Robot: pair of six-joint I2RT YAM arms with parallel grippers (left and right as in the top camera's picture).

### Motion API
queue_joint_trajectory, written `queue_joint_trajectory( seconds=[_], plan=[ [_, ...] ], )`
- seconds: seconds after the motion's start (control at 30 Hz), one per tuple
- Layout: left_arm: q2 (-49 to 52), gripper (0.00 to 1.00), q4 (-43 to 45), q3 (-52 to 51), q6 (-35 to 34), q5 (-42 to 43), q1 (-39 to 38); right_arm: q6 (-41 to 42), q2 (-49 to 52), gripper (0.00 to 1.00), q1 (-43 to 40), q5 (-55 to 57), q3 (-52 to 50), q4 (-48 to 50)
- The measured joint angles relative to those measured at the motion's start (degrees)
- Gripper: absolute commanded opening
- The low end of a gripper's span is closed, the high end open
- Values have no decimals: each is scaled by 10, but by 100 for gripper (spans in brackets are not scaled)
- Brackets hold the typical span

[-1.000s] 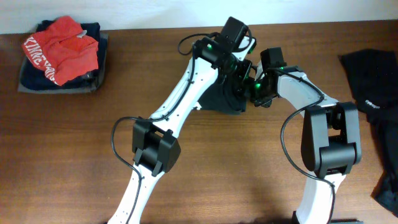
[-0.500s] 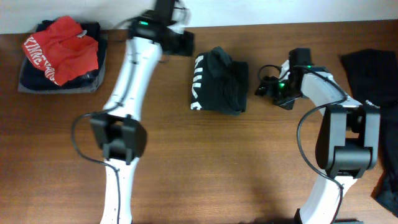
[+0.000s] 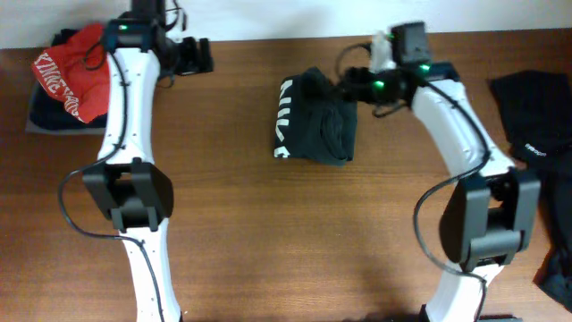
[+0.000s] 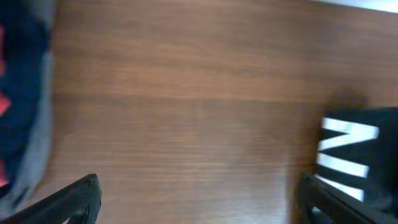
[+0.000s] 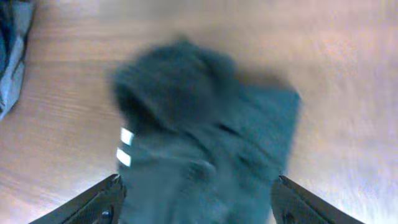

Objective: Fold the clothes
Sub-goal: 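Withdraw the left gripper and press the folded bundle with the right gripper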

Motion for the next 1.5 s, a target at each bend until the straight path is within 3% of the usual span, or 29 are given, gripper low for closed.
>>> queue_joint_trajectory(
  seconds=[0.23, 0.6, 1.3, 1.5],
  plan=[
    [0, 99, -30, 0, 0, 0, 26, -28, -1, 80, 101, 102, 17, 15],
    [3, 99, -45, 0, 0, 0, 21, -25, 56, 79, 158, 187, 17, 43],
    [34, 99, -53, 0, 0, 0, 21, -21, 125, 74, 172, 246, 17, 99],
    [34, 99, -53, 0, 0, 0, 21, -21, 134, 57, 172, 277, 17, 114]
  ],
)
